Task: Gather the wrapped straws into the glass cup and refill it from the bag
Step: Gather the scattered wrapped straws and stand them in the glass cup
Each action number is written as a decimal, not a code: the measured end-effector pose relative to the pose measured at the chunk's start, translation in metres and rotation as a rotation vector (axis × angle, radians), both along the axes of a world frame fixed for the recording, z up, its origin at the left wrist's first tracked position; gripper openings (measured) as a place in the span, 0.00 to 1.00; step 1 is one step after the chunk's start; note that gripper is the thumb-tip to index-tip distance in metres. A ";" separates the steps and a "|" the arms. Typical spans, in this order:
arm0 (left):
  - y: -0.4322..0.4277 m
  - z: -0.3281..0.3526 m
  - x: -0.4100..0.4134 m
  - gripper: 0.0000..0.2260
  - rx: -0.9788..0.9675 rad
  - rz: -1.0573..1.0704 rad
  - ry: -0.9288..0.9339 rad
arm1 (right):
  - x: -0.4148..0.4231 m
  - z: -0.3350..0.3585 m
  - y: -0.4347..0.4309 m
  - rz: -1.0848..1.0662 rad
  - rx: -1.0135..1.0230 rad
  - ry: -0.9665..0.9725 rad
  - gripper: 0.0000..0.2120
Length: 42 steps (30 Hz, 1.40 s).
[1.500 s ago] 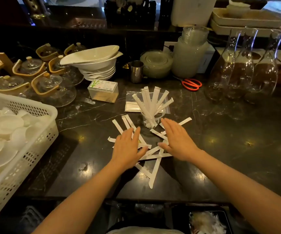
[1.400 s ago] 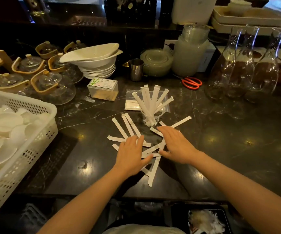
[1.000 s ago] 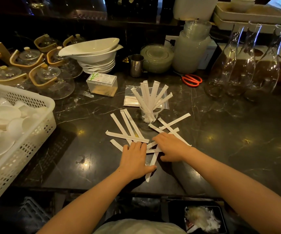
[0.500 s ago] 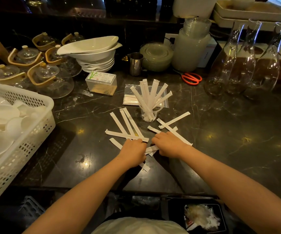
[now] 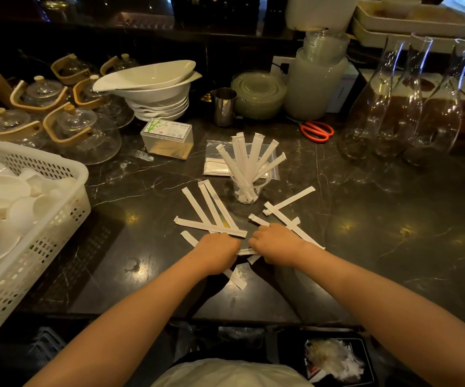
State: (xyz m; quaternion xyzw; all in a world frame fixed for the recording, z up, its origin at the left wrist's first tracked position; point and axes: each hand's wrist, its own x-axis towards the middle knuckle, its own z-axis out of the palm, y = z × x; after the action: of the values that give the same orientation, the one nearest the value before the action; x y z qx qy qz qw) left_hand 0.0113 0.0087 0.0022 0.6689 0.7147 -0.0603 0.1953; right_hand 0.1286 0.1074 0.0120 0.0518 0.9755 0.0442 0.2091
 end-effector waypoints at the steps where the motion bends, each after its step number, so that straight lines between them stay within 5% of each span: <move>1: 0.000 0.000 -0.001 0.09 -0.004 -0.003 0.000 | 0.000 0.000 0.000 0.016 0.002 -0.015 0.11; 11: -0.004 0.009 -0.006 0.12 0.009 0.032 -0.108 | -0.003 0.000 0.004 -0.072 -0.144 -0.088 0.10; 18: -0.002 0.044 -0.015 0.12 0.202 0.235 -0.442 | 0.003 0.010 0.012 -0.191 -0.291 0.123 0.10; 25: -0.002 0.067 -0.024 0.26 0.503 0.441 -0.894 | 0.011 0.032 0.024 -0.338 -0.494 0.436 0.09; 31: 0.015 0.059 -0.014 0.34 0.345 0.416 -0.942 | 0.005 0.054 0.028 -0.534 -0.738 0.746 0.04; 35: 0.031 0.060 -0.005 0.36 0.251 0.424 -1.134 | 0.003 0.064 0.021 -0.676 -0.998 0.805 0.04; 42: 0.041 0.033 0.026 0.19 0.174 0.390 -1.162 | 0.012 0.044 0.010 -0.847 -1.133 0.727 0.08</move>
State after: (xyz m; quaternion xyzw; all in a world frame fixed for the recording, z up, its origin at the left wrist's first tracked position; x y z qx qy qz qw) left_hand 0.0375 0.0494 0.0356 0.4628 0.6031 0.4092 0.5047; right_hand 0.1408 0.1171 0.0560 0.3151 0.7541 -0.5616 -0.1288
